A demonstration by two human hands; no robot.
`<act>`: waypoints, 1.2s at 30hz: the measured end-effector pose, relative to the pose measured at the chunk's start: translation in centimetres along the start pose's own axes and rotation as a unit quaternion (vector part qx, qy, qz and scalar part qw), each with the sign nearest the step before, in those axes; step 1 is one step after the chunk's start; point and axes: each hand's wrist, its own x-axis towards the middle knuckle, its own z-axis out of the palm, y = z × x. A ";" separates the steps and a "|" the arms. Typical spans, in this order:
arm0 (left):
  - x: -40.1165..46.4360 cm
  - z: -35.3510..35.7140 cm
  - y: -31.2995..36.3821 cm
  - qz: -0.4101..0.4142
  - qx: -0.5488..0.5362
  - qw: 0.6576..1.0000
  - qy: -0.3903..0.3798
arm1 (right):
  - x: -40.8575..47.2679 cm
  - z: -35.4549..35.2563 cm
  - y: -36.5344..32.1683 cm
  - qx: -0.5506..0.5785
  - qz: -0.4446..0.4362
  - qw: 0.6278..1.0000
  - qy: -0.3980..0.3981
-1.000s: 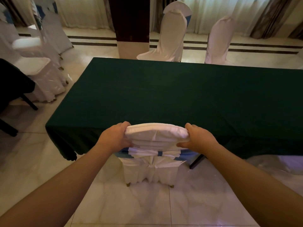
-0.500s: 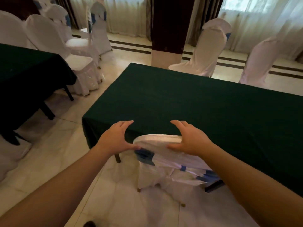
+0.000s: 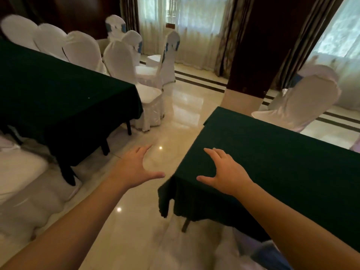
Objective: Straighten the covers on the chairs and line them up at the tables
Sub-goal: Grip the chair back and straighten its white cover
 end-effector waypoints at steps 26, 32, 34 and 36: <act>61.8 -10.2 -15.0 0.108 0.037 0.993 -0.007 | 62.5 0.6 -1.4 0.102 0.067 0.989 0.085; 77.8 -7.9 -12.3 0.161 0.005 0.986 -0.035 | 73.5 -2.5 5.2 0.087 0.120 0.983 0.105; 84.2 -5.9 -11.7 0.174 -0.001 0.984 -0.041 | 77.9 -3.0 8.2 0.079 0.144 0.981 0.106; 89.9 -4.0 -11.3 0.192 -0.005 0.981 -0.040 | 81.5 -3.4 10.8 0.069 0.164 0.979 0.099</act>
